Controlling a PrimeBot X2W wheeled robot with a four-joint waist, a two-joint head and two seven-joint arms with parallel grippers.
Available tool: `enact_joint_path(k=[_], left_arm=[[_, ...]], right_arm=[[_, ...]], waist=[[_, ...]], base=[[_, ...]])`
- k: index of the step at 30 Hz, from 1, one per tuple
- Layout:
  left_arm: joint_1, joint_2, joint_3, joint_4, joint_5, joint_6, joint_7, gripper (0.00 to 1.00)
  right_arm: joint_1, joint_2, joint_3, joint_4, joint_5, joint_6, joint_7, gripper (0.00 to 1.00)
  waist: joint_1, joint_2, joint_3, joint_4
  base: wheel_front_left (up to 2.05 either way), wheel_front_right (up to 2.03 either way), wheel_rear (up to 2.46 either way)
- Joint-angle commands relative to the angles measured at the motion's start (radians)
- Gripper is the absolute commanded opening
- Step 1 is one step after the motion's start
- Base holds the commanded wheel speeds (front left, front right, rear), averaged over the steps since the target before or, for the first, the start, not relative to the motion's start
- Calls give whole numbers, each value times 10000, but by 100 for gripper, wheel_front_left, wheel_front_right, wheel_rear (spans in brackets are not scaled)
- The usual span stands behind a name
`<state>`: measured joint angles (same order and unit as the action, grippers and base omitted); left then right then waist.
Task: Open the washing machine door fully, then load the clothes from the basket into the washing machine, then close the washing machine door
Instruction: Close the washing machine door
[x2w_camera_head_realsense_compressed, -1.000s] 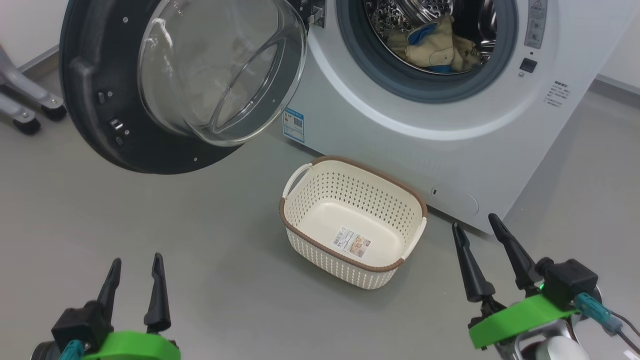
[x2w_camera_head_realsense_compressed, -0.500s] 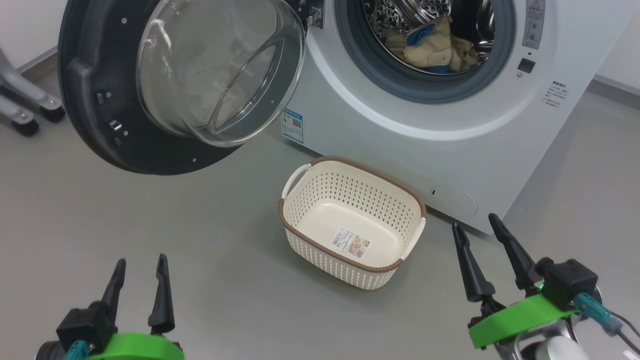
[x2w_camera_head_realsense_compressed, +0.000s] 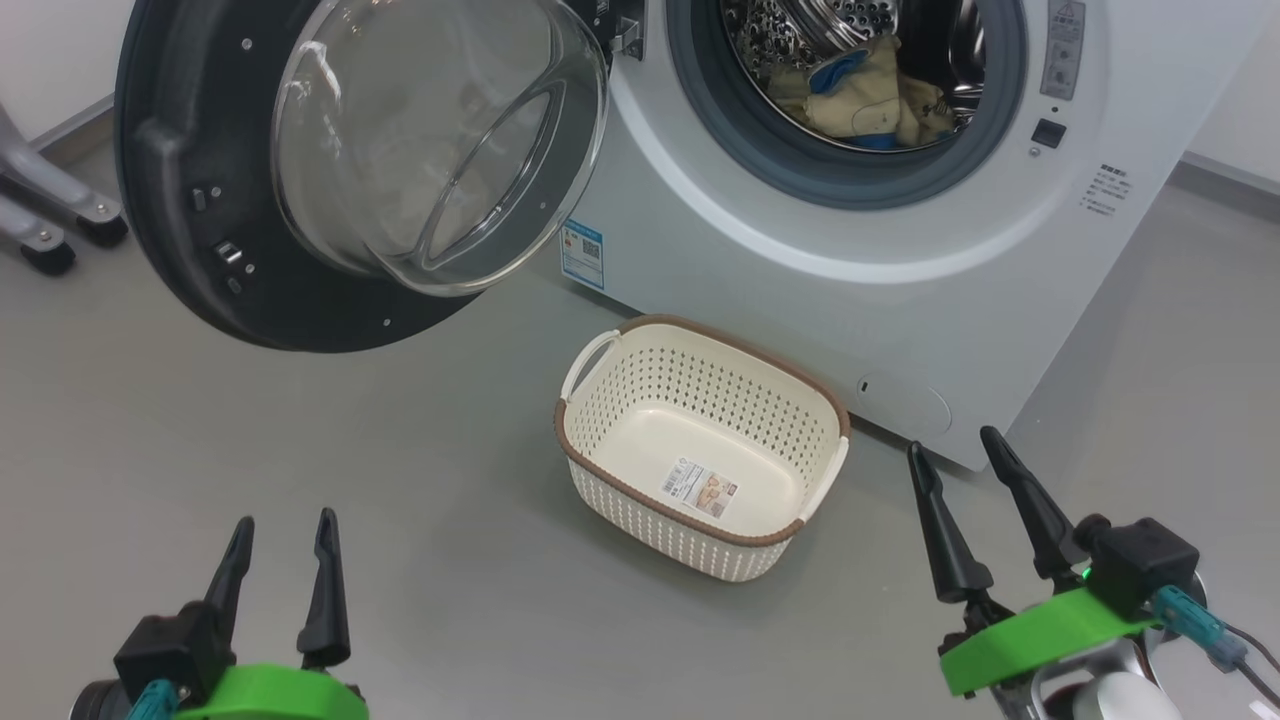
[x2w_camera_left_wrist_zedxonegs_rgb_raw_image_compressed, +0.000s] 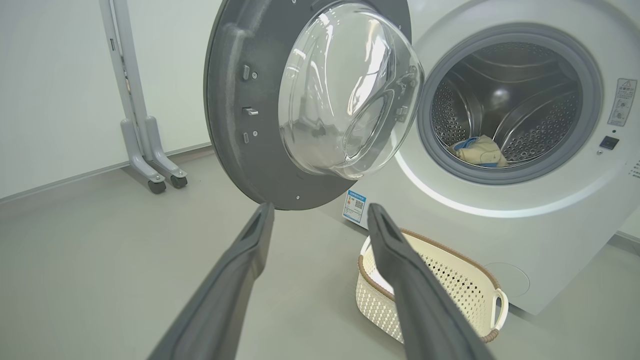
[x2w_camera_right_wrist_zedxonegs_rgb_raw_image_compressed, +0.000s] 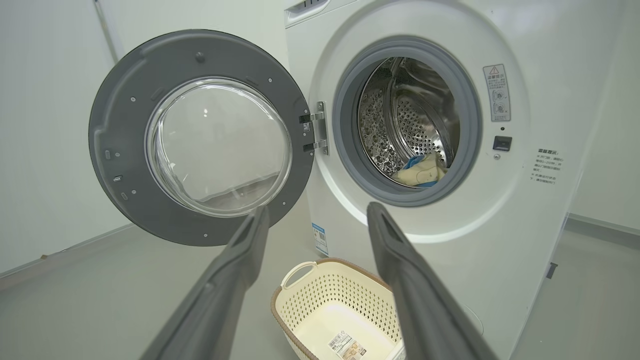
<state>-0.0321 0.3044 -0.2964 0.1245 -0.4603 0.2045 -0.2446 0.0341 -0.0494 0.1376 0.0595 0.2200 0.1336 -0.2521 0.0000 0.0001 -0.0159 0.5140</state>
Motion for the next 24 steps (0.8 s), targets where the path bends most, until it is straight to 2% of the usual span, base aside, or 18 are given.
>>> enact_joint_path(k=[1, 5, 6, 8, 17, 24], left_arm=[[-448, 287, 369, -350, -60, 55, 3, 100], [-444, 290, 350, -405, -62, 88, 0, 100], [-438, 290, 353, -427, -71, 94, -2, 80], [-464, 280, 378, -465, -113, 90, -10, 0], [-663, 274, 657, -545, -227, 16, -95, 0], [-873, 657, 1767, -1325, -490, 86, -149, 0]], right_arm=[[-304, -14, 139, -368, 62, -29, -97, 100], [-265, -12, 108, -400, 47, -29, -97, 100], [-262, -12, 109, -416, 40, -29, -97, 100], [-273, -12, 115, -455, 12, -29, -97, 100], [-451, -80, 149, -490, -160, -29, -97, 100], [-856, -463, 203, -829, -303, -29, 130, 100]], waist=[[0, -1, -3, 0], [0, -1, 14, -18], [0, -1, 46, -29], [0, -1, 148, -55], [0, -1, 746, -123], [0, -1, 1782, -363]], base=[[0, 0, 0], [0, 0, 0], [0, 0, 0], [0, 0, 0], [0, 0, 0], [0, 0, 0]])
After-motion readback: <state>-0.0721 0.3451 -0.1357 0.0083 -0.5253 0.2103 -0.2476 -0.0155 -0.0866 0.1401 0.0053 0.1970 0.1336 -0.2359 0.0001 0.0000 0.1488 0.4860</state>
